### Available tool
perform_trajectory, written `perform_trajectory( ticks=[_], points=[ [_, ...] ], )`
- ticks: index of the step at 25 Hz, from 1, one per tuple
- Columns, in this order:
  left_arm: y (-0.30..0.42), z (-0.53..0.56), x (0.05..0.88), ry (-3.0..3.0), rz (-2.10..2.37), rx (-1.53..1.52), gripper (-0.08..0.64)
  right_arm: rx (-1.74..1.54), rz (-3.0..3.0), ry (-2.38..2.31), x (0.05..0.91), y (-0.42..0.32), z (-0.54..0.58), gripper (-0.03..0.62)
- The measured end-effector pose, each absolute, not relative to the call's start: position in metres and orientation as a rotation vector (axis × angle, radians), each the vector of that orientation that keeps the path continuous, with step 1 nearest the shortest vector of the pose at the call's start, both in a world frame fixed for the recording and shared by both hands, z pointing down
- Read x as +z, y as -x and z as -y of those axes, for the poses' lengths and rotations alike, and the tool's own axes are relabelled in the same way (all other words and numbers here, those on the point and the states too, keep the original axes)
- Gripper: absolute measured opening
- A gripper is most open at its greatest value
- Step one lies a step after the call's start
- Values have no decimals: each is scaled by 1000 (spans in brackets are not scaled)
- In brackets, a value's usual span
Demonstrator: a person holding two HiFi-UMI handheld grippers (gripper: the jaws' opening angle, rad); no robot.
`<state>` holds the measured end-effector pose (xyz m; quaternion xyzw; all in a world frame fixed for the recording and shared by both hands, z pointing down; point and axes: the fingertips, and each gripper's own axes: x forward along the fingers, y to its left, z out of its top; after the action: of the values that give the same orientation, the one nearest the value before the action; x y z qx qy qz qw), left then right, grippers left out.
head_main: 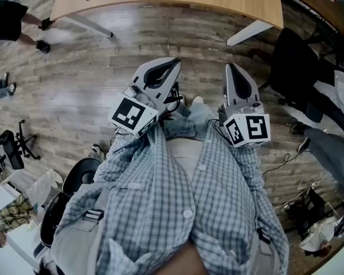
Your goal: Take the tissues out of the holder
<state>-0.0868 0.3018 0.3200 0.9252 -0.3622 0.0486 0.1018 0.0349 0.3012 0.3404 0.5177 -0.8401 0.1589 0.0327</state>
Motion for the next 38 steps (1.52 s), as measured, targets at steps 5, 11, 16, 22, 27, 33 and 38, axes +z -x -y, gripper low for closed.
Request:
perform_trajectory(
  ticks=[5,11,16,22,27,33,38],
  points=[
    [91,-300,321,-2746,1029,143,8,495,2541,-1652,342,-36,-303,11],
    [96,-306,321,-2778,997,157,8,501,2521,-1688,347,-29,-313,11],
    [100,-307,325,-2763,994,156,8,509,2504,-1698,348,-29,-315,11],
    [98,-302,328,-2758,1002,156,8,507,2512,-1695,349,-35,-306,11],
    [96,-286,325,-2754,1035,148,8,485,2543,-1655,348,-36,-288,11],
    [79,-259,323,-2760,1049,148,8,488,2557,-1630,348,-47,-260,11],
    [62,-241,319,-2763,1057,149,8,483,2567,-1616,346,-62,-240,11]
  ],
)
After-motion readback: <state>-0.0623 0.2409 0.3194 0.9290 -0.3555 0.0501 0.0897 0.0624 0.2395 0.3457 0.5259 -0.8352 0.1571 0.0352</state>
